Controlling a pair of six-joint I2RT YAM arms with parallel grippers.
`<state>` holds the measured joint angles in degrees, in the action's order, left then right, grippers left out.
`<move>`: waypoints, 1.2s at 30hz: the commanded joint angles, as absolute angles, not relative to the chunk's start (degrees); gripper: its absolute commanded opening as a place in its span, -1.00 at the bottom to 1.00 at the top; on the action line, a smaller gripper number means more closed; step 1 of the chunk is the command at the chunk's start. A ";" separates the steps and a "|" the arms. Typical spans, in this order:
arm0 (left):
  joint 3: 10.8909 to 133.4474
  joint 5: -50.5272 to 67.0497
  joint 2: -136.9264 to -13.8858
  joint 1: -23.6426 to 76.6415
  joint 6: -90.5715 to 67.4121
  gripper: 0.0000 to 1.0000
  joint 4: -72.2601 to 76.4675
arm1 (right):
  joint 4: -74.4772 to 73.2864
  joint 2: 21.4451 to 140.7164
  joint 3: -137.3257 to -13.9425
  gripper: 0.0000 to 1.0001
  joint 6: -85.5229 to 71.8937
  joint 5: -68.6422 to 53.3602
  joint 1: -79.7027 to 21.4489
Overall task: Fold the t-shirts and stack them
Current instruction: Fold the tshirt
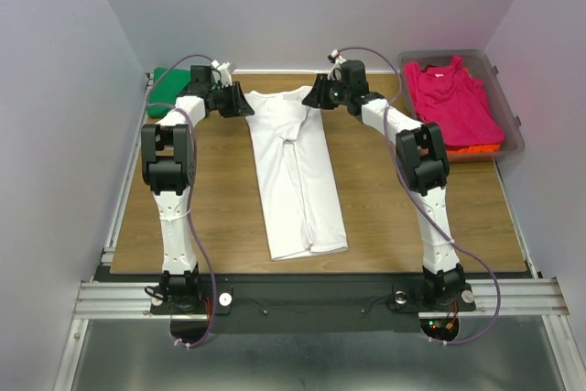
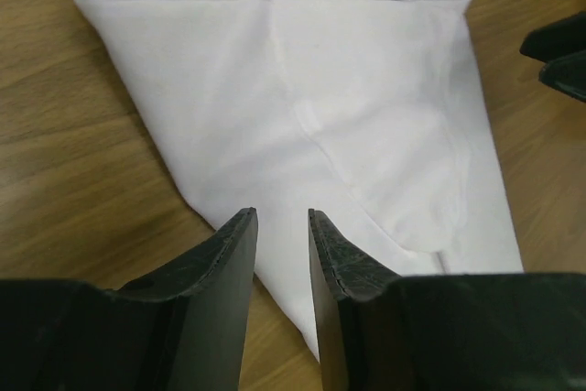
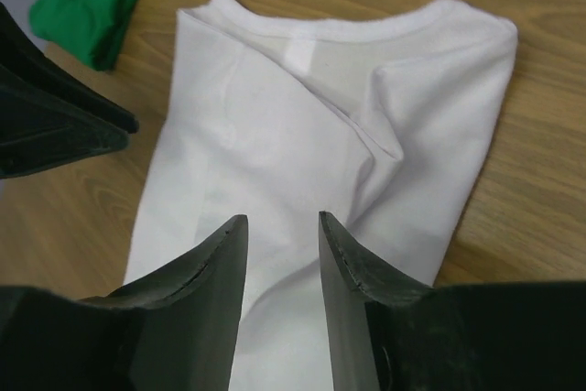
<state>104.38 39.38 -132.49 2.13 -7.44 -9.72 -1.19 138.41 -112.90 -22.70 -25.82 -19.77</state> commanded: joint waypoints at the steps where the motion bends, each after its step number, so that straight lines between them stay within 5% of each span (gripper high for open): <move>1: 101.97 45.44 -123.75 3.33 -4.92 -0.18 -7.73 | 1.14 134.99 -118.28 -0.20 -23.55 -34.88 -19.25; 13: 94.30 44.84 -129.45 7.03 -5.19 -0.18 -7.90 | 1.05 149.15 -124.54 -0.33 -29.80 -42.72 -19.07; 24: 118.54 39.81 -143.60 4.66 -1.32 -0.15 -21.00 | 0.97 155.73 -129.62 -0.32 -29.00 -31.37 -14.42; 28: 127.78 45.25 -145.20 4.48 2.19 -0.03 -23.38 | 1.49 154.08 -134.47 0.19 -26.11 -33.65 -14.24; 36: 113.85 50.53 -123.69 4.39 11.58 0.08 -18.55 | -1.74 131.78 -120.55 0.57 -14.70 -46.65 -14.33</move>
<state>119.37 46.19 -140.53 4.45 3.97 -19.70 -1.34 148.40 -126.67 -22.61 -38.33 -13.41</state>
